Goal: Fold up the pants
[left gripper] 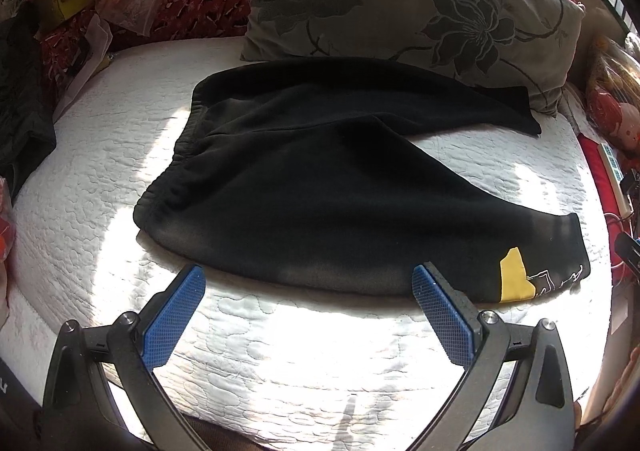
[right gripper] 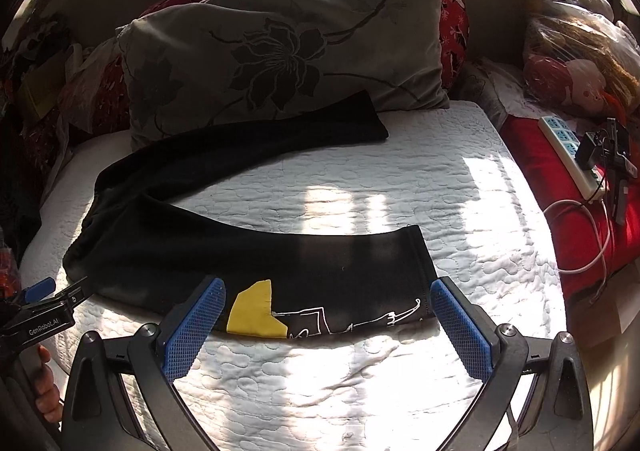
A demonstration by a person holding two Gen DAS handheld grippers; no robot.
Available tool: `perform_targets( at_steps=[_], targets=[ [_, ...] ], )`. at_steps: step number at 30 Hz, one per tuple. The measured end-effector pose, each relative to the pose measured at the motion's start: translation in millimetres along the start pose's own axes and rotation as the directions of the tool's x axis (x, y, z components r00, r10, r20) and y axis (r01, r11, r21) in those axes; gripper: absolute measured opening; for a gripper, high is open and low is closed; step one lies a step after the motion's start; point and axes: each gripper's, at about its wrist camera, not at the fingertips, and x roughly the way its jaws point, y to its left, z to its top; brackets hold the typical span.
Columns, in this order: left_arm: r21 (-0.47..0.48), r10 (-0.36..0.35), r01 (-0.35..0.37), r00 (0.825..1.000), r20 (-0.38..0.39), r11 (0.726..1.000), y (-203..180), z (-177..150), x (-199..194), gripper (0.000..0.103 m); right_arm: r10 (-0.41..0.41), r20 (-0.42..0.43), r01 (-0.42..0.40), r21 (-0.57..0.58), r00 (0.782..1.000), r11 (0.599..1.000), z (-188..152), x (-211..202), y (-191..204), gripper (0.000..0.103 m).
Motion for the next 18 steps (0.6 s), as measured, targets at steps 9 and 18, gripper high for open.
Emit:
perform_targets(
  at_steps=[9,18],
  targets=[
    [-0.096,-0.024,0.01,0.989,-0.149,0.995,86,127,50,0.103,-0.007,-0.045,0.005,-0.06,0.999,0.998,146,95,-50,0.101],
    [-0.423,-0.207,0.043,0.913,-0.35,0.905,175,177,140,0.103,0.027,-0.173,-0.035,-0.042,0.984,0.999,206,213,-67,0.096]
  ],
)
